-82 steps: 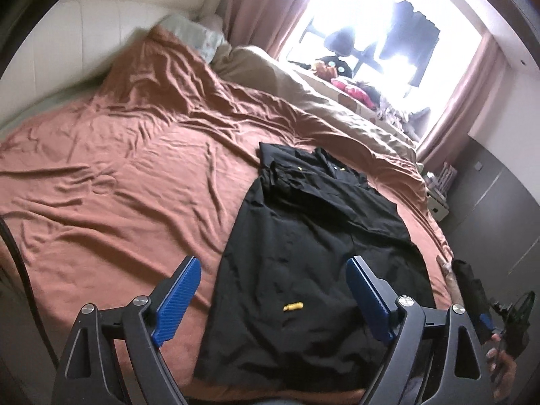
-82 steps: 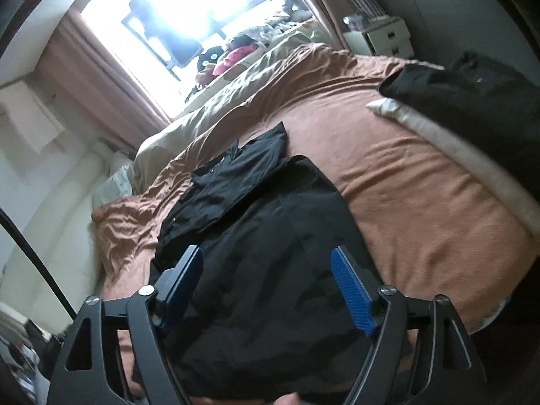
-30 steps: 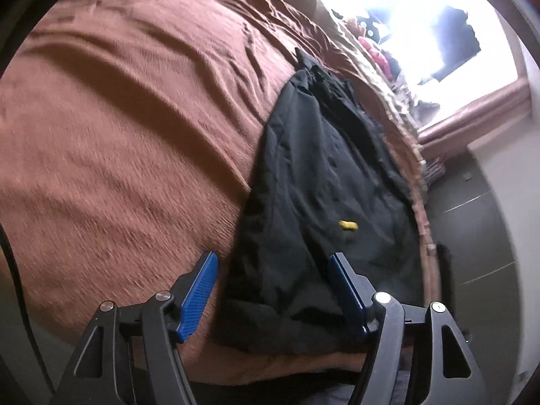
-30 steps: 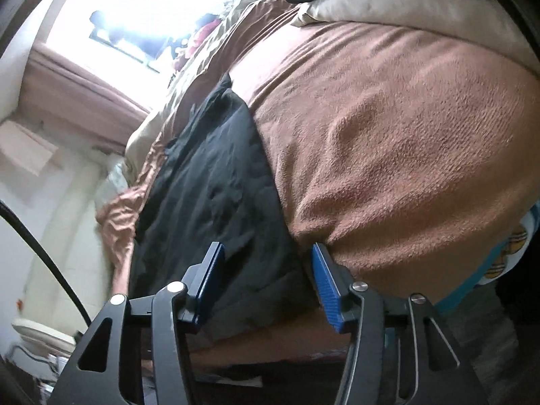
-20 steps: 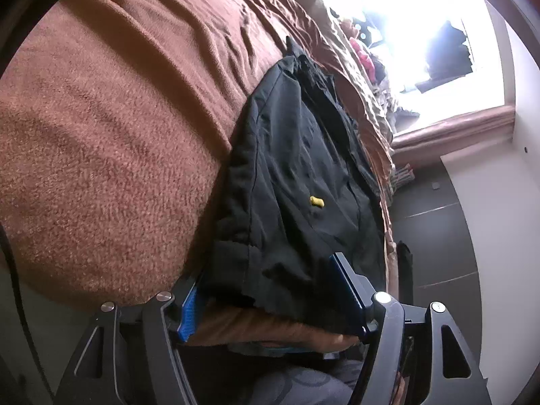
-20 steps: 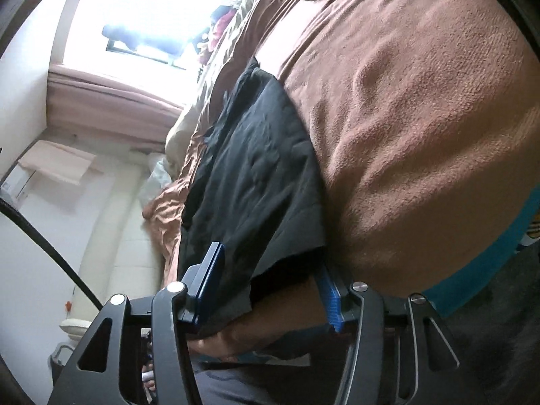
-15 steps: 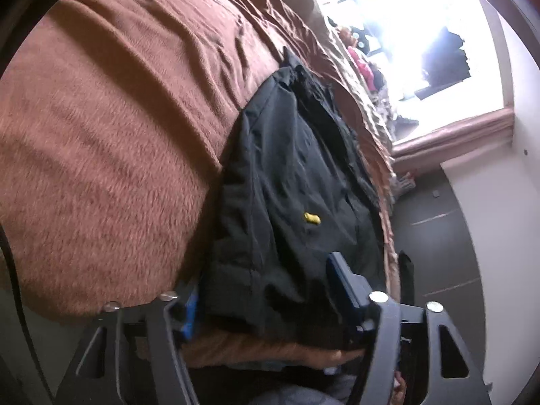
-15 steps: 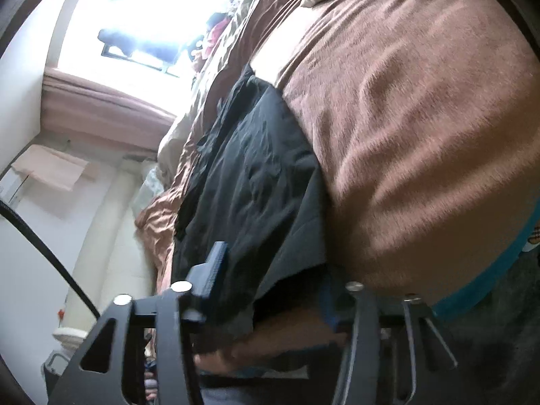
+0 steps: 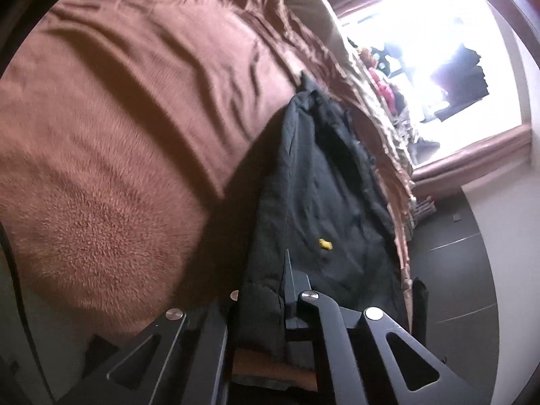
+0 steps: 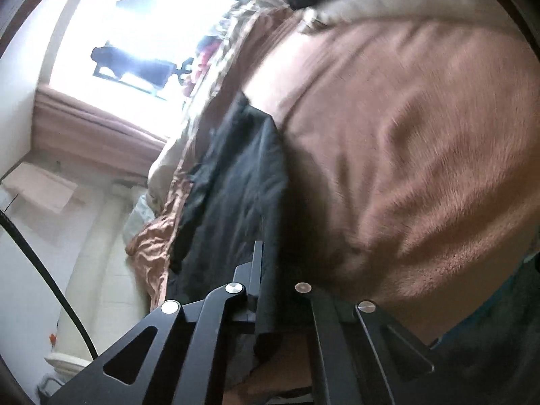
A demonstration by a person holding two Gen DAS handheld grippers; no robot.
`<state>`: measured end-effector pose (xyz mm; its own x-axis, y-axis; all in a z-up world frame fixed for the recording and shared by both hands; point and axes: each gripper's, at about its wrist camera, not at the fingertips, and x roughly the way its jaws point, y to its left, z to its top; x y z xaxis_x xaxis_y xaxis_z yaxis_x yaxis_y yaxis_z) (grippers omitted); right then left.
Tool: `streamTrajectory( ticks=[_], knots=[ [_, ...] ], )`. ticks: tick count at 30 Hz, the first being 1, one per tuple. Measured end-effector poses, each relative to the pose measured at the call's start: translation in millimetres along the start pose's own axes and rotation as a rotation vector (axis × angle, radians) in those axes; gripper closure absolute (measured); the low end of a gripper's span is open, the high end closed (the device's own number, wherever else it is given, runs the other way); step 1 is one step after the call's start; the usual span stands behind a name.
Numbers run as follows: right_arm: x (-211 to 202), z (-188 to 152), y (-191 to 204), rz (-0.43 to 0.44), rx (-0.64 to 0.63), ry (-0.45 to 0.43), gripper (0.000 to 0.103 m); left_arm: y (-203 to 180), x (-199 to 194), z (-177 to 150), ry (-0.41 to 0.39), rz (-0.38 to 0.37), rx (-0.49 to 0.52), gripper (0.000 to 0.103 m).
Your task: Fold large clothes
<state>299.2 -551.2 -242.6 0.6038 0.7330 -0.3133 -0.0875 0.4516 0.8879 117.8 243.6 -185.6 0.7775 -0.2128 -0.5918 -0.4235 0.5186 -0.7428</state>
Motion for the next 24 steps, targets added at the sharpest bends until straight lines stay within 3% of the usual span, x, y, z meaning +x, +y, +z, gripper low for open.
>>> streamTrajectory(
  ticks=[10, 24],
  knots=[
    [-67.5, -6.5, 49.7, 0.099, -0.096, -0.025, 0.103, -30.4, -72.5, -3.3, -0.088, -0.099, 0.036, 0.1],
    [-155.0, -27.5, 67.8, 0.224, -0.155, -0.063, 0.103, -59.8, -172.7, -17.3, -0.189, -0.247, 0.075, 0.101]
  ],
)
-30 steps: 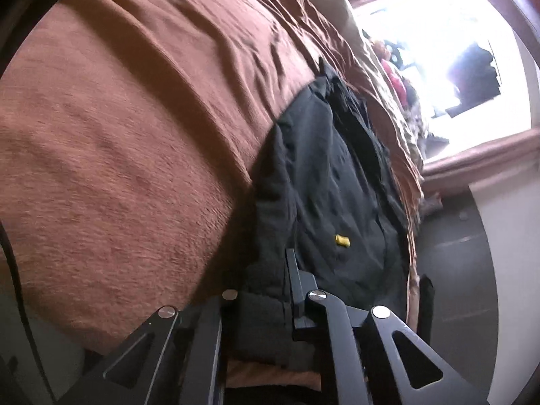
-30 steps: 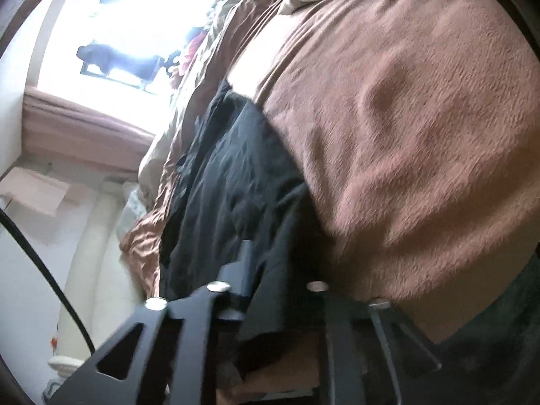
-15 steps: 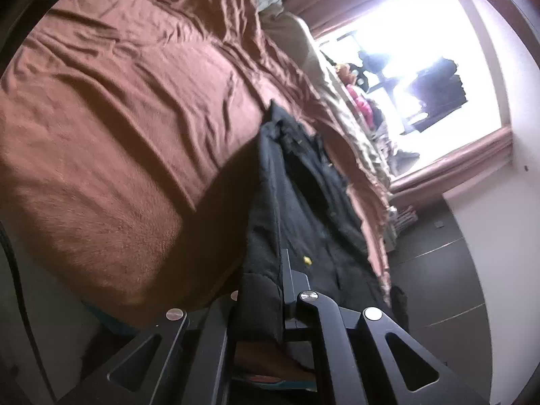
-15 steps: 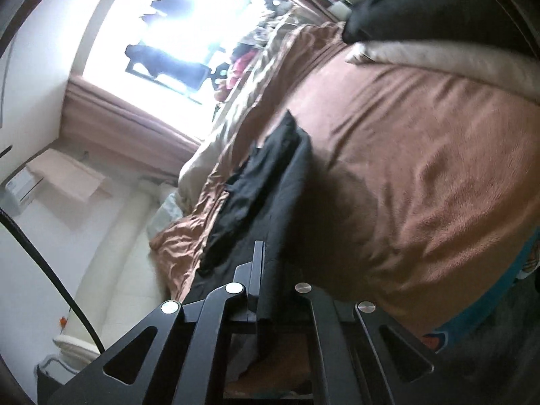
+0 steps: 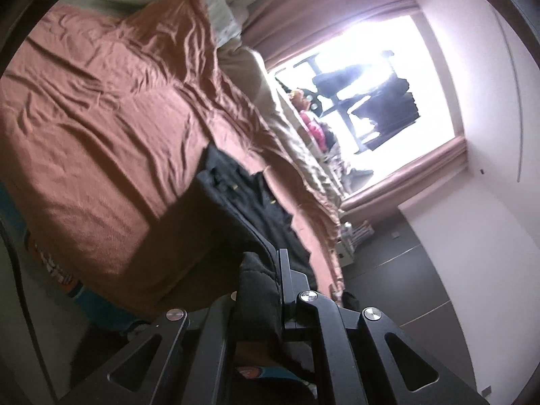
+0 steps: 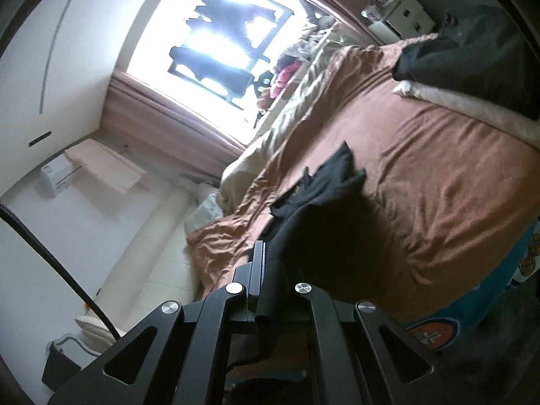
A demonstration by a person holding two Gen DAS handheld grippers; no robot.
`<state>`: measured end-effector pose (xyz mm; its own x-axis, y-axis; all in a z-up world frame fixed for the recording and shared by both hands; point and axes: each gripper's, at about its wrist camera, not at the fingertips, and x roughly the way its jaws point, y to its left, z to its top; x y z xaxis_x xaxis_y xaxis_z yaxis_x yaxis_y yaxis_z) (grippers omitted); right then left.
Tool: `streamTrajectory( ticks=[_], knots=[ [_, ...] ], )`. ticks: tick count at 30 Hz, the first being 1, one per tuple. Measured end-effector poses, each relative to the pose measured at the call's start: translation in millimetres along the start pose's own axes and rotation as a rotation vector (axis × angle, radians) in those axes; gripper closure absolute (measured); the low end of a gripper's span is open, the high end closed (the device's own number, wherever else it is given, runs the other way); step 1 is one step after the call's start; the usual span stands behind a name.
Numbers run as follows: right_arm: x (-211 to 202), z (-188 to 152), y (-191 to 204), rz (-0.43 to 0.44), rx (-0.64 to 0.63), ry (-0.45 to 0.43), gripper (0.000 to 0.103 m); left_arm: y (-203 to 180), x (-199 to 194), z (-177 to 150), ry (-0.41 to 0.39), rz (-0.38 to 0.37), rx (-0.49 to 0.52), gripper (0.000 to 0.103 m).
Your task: Fold large clothes
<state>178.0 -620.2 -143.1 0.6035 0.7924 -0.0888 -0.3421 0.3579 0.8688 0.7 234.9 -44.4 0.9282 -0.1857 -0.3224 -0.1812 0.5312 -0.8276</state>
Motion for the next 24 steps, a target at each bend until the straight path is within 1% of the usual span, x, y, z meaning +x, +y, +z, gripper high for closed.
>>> streamTrajectory(
  ticks=[4, 8, 12, 16, 20, 24],
  knots=[
    [-14.8, -6.1, 10.3, 0.029, -0.024, -0.002, 0.103, -6.9, -25.9, -2.9, -0.025, -0.032, 0.004, 0.101],
    [-30.2, -12.8, 19.3, 0.055, -0.05, -0.001, 0.103, -11.7, -58.7, -14.7, -0.041, -0.058, 0.024, 0.101],
    [-40.8, -23.1, 23.8, 0.031, -0.11, 0.016, 0.103, -10.8, -84.0, -21.8, -0.053, -0.082, 0.024, 0.101],
    [-45.3, -25.0, 25.7, 0.009, -0.124, 0.028, 0.103, -17.1, -88.1, -22.7, -0.06, -0.095, 0.036, 0.101],
    [-45.4, -14.9, 24.1, 0.007, -0.113, 0.016, 0.103, -24.9, -84.4, -19.3, -0.064, -0.092, 0.068, 0.101],
    [-34.9, -1.2, 25.5, 0.016, -0.107, 0.014, 0.103, -34.6, -75.9, -9.8, -0.068, -0.08, 0.091, 0.101]
  ],
)
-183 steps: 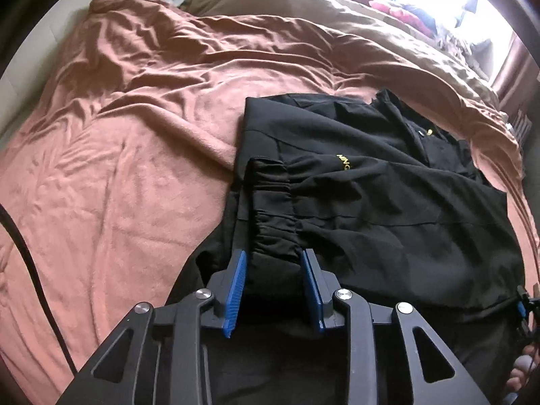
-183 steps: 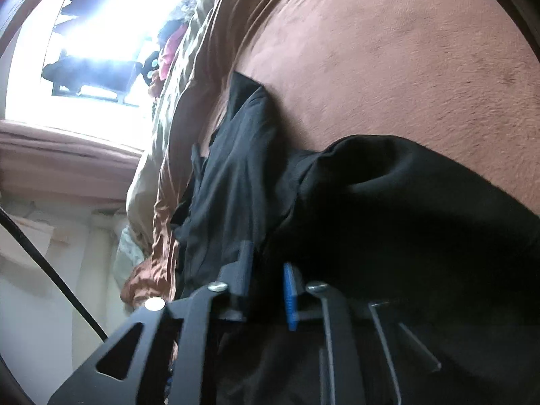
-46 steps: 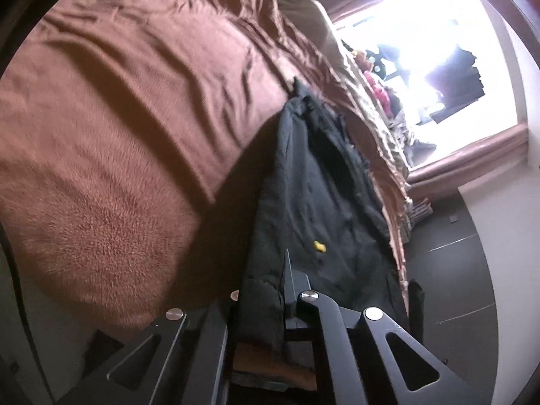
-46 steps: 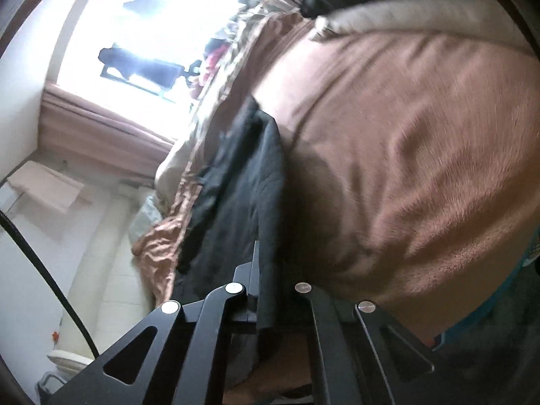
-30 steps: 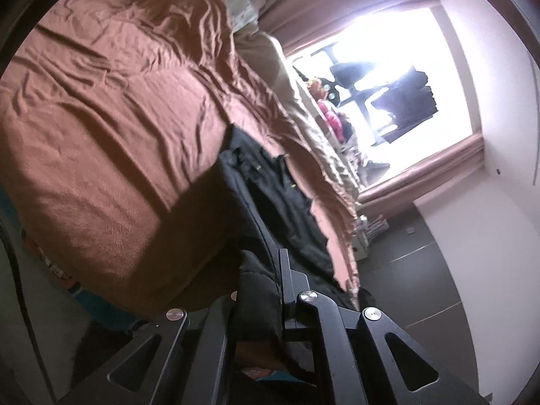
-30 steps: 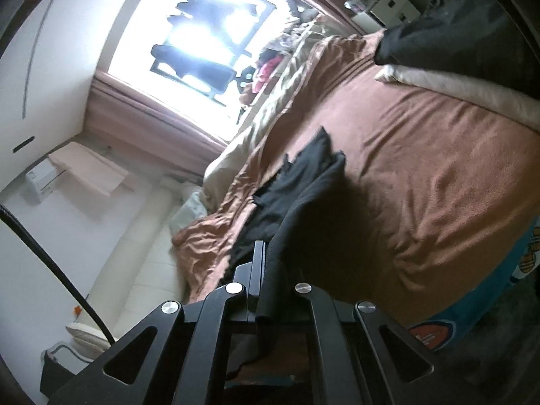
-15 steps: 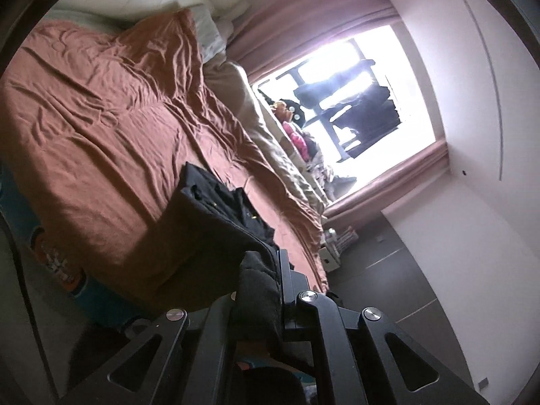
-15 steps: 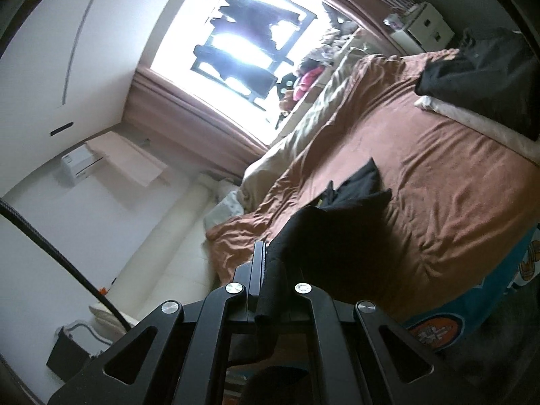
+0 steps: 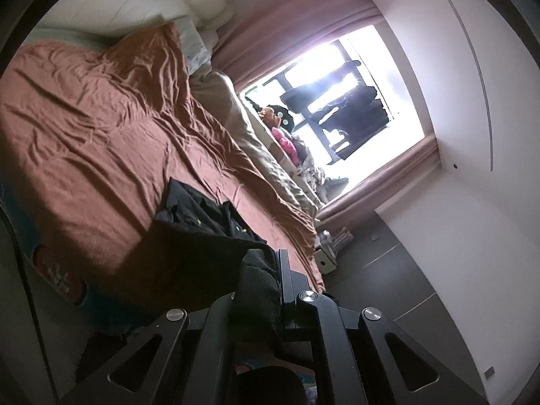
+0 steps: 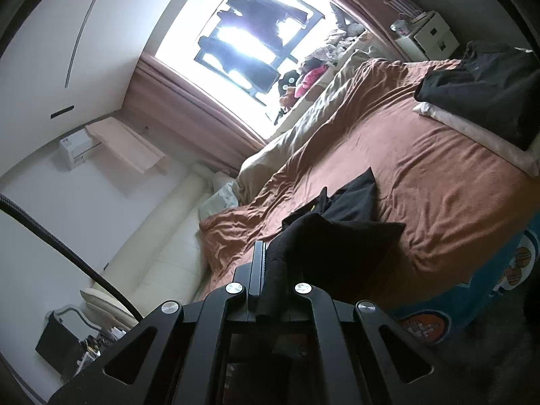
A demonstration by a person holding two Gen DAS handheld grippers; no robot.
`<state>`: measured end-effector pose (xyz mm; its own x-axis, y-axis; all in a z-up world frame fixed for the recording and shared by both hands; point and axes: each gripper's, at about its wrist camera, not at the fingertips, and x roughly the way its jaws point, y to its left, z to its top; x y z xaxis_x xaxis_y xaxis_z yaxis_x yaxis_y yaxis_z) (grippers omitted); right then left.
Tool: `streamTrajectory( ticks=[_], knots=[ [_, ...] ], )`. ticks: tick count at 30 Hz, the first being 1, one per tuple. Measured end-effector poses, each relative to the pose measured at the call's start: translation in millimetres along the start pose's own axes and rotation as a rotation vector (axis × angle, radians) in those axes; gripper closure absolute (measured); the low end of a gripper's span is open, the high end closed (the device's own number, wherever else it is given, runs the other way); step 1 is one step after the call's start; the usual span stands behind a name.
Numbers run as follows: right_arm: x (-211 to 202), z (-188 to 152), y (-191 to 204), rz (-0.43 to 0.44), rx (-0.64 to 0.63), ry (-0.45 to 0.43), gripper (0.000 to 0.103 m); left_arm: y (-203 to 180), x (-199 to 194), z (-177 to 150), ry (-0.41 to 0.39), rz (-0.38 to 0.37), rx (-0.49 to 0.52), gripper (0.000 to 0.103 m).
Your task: Fold large clothes
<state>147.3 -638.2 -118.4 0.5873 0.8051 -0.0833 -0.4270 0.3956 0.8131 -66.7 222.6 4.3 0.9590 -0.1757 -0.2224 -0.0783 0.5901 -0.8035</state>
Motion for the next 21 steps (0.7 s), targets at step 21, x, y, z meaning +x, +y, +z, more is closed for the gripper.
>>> streamTrajectory(
  ticks=[21],
  knots=[
    [204.3, 113.3, -4.6, -0.041, -0.006, -0.082, 0.103, -10.4, 187.7, 133.2, -0.022, 0.069, 0.056, 0.1]
  ],
)
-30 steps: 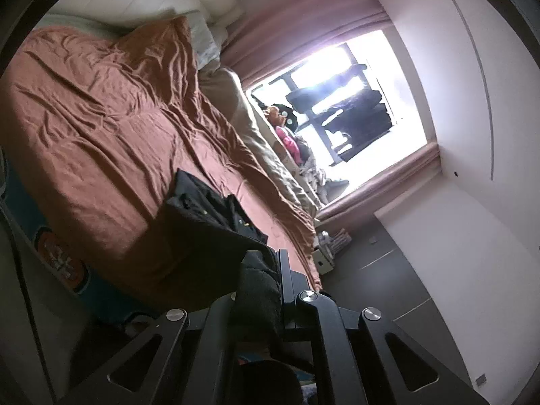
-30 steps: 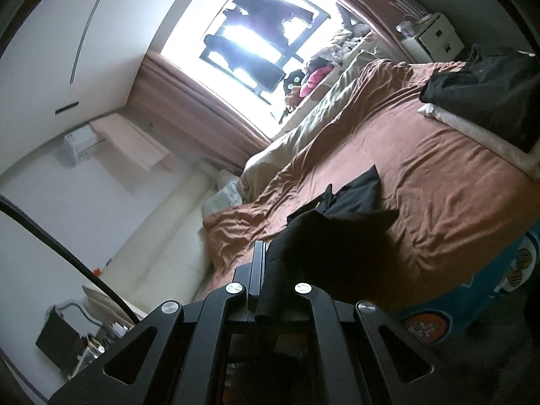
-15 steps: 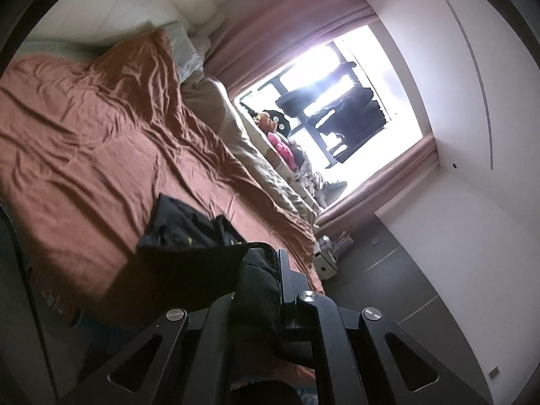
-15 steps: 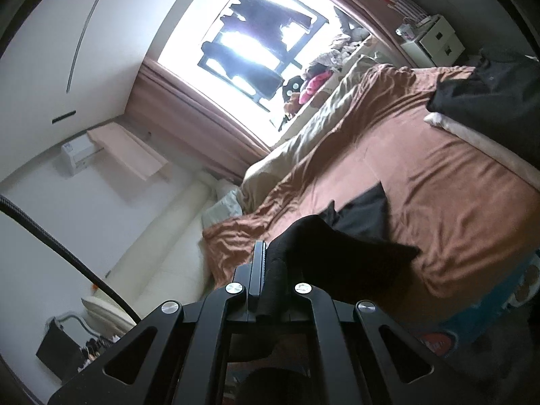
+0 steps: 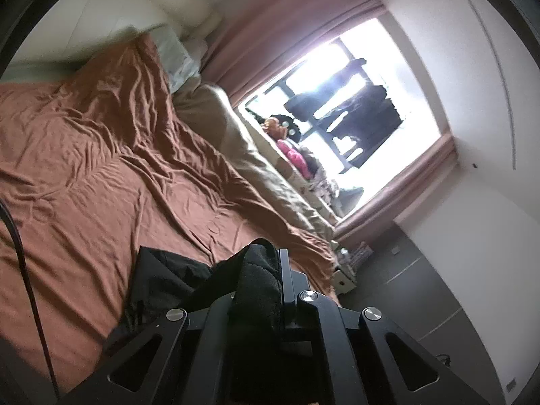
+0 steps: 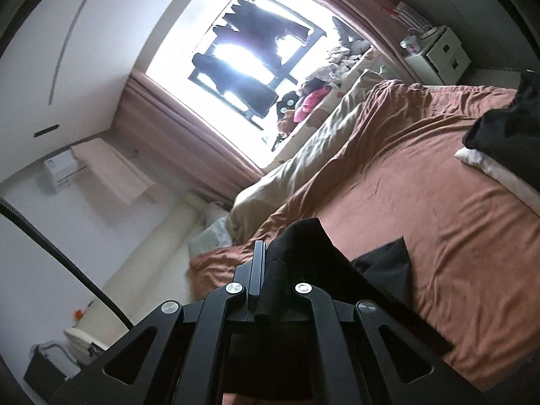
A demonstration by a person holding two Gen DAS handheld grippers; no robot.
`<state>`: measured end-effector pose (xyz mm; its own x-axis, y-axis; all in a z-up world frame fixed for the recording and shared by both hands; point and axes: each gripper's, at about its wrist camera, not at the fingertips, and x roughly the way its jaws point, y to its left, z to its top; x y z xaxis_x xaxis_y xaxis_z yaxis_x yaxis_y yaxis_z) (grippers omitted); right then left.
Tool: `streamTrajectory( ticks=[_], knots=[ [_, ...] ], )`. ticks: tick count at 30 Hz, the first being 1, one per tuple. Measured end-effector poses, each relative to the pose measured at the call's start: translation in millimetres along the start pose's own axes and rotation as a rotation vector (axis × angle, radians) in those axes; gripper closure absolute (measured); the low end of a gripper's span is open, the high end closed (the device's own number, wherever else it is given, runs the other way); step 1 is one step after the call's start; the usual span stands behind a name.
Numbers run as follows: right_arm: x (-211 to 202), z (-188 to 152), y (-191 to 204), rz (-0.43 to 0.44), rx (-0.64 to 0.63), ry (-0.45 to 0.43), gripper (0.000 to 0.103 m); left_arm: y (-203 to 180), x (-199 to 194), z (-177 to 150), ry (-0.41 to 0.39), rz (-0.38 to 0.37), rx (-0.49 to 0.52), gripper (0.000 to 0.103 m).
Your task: Fold large clothes
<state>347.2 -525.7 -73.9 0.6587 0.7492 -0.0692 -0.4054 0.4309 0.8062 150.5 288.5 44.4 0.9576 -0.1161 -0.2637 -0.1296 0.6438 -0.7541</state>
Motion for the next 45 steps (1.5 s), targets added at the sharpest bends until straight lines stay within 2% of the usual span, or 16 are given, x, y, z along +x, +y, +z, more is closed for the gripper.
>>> streamTrajectory(
  ticks=[5, 11, 17, 20, 22, 23, 24, 25, 26, 28, 32, 36, 37, 41, 45],
  knots=[
    [63.5, 12.3, -9.0, -0.072, -0.013, 0.01, 0.103, 26.9, 68.9, 18.7, 0.052, 0.032, -0.009, 0.1],
    [129.3, 13.5, -7.9, -0.187, -0.079, 0.026, 0.103, 63.6, 134.9, 20.1, 0.103, 0.086, -0.03, 0.1],
    [178.8, 6.9, -32.1, -0.278, -0.006, 0.089, 0.103, 97.1, 189.0, 9.5, 0.163, 0.153, -0.051, 0.1],
    [202.7, 4.1, -44.8, -0.296, 0.039, 0.133, 0.102, 116.7, 211.1, 1.0, 0.189, 0.201, -0.077, 0.099],
    [214.8, 0.4, -52.1, -0.301, 0.072, 0.168, 0.101, 130.5, 222.8, -4.8, 0.211, 0.213, -0.108, 0.085],
    [220.6, -0.3, -54.9, -0.306, 0.084, 0.185, 0.1, 135.7, 225.9, -7.3, 0.215, 0.219, -0.122, 0.062],
    [227.4, 0.6, -56.6, -0.306, 0.095, 0.201, 0.098, 140.3, 226.0, -9.5, 0.206, 0.223, -0.134, 0.042],
    [228.2, 1.0, -54.8, -0.308, 0.094, 0.209, 0.086, 142.1, 223.6, -10.4, 0.19, 0.228, -0.133, 0.035],
    [228.8, 0.8, -53.2, -0.313, 0.088, 0.213, 0.056, 141.6, 221.7, -10.3, 0.178, 0.234, -0.126, 0.026],
    [232.3, 6.8, -47.3, -0.304, 0.075, 0.202, 0.015, 139.1, 216.6, -8.3, 0.161, 0.246, -0.107, 0.02],
    [231.5, 18.8, -36.1, -0.283, 0.073, 0.202, 0.015, 133.4, 201.3, -4.6, 0.16, 0.283, -0.067, 0.019],
    [217.7, 22.9, -25.2, -0.335, 0.021, 0.212, 0.015, 129.3, 186.2, -12.2, 0.188, 0.351, 0.005, 0.019],
    [213.9, 20.1, -27.1, -0.307, -0.002, 0.239, 0.015, 130.6, 183.7, -15.0, 0.2, 0.362, 0.016, 0.019],
    [198.1, 13.1, -26.9, -0.363, -0.054, 0.295, 0.015, 137.7, 172.8, -30.4, 0.271, 0.403, 0.06, 0.019],
    [181.9, 10.0, -20.3, -0.42, -0.098, 0.358, 0.015, 150.2, 163.0, -47.7, 0.326, 0.422, 0.06, 0.022]
  ],
)
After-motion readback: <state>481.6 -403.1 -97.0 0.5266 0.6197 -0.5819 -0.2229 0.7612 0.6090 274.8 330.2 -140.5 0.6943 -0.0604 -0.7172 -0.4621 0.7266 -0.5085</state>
